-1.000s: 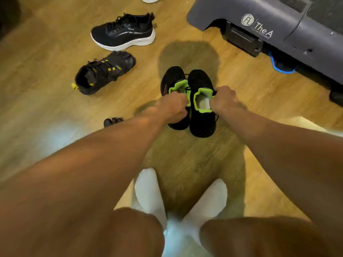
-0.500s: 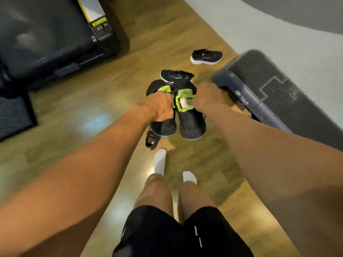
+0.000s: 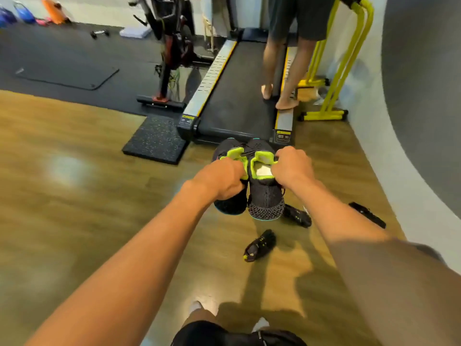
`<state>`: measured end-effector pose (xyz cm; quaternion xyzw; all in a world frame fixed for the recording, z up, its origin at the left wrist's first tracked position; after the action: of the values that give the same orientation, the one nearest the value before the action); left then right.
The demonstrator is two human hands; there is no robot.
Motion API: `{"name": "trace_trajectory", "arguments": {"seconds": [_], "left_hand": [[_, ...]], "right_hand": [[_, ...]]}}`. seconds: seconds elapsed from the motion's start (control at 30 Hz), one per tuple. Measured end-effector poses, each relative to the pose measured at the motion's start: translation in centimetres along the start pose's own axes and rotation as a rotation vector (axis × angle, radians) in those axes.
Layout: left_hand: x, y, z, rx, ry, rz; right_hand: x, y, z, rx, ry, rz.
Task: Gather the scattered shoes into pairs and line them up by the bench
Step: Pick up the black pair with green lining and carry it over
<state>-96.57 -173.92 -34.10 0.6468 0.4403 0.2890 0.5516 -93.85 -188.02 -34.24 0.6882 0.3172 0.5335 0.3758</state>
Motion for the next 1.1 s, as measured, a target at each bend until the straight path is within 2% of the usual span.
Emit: {"name": "trace_trajectory", "arguments": {"seconds": [0.23,0.47,0.73,0.93,1.1], "left_hand": [[15.2,4.2,-10.9,-0.087,0.271,-0.043],[29.1,3.1,-22.0,-0.142,0.54,-0.166],[41.4,-1.4,-33.0,-0.191,0.838,-0.263],[49.8,-4.3,-39.0,-0.163,1.055,-0.3],[55.1,-5.9,-44.5,-0.198,1.279,-0.4]], "right_hand": [[19.5,-6.5,-1.7,0.105,0.279,-0.001],[36.0,-16.1,-5.9,0.207,0.531,-0.056],[49.6,-28.3,-11.2,0.352,0.749,-0.097],[58.7,-38.0,-13.3,0.575,0.878,-0.138],[67.0,-43.8,-16.9,0.704,1.066,-0.216]]}}
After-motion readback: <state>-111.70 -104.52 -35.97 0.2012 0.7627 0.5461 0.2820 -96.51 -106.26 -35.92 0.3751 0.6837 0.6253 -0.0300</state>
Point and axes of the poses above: each hand's wrist, its own z-axis towards the middle knuckle, its own y-axis out of the back of the hand, x = y × z, the point moved 10 cm from there along z, towards the middle knuckle, and after that the axes turned 7 degrees about z, right-handed, at the moved point
